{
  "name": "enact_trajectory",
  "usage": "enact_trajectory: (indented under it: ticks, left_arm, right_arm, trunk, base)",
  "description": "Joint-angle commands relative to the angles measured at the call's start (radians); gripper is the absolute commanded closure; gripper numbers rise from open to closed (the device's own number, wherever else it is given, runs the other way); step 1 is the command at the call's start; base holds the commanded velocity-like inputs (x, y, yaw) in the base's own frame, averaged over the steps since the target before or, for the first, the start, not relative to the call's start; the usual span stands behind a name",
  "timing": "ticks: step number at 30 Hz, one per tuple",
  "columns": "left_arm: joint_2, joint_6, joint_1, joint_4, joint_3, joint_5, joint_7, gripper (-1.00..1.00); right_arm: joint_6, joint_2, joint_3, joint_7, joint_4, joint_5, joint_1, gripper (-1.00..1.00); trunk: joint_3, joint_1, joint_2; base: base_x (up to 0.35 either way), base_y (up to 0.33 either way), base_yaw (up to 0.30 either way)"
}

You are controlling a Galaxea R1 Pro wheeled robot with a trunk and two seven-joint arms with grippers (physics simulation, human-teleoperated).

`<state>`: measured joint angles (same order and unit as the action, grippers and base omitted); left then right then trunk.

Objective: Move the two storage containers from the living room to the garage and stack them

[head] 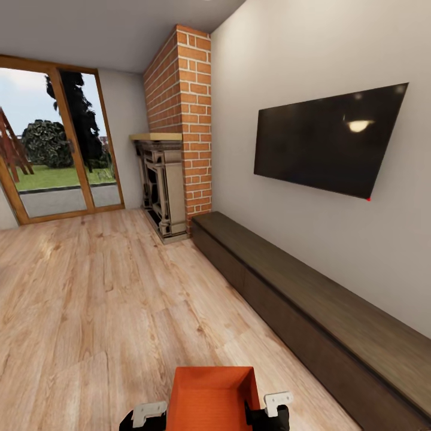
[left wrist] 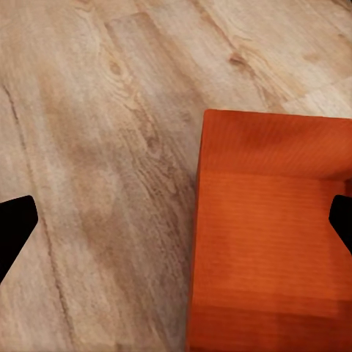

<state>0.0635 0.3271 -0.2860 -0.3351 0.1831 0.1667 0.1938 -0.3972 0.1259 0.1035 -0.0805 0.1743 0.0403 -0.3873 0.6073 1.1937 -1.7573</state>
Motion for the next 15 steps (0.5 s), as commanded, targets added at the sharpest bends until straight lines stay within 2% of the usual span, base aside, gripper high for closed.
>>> enact_trajectory:
  ticks: [1, 15]
  left_arm:
    - [-0.001, 0.004, -0.001, 0.001, 0.009, 0.010, 0.006, -1.00]
    - [0.001, 0.004, -0.001, 0.001, 0.011, 0.007, 0.006, -1.00]
  right_arm:
    - [-0.002, 0.000, 0.007, -0.008, -0.001, 0.004, -0.001, -1.00]
    - [-0.002, 0.000, 0.006, -0.008, -0.001, 0.004, -0.001, -1.00]
  trunk:
    - [0.004, 0.004, -0.008]
    - [0.048, 0.058, -0.106]
  base:
    - [0.000, 0.000, 0.000]
    - [0.000, 0.000, 0.000]
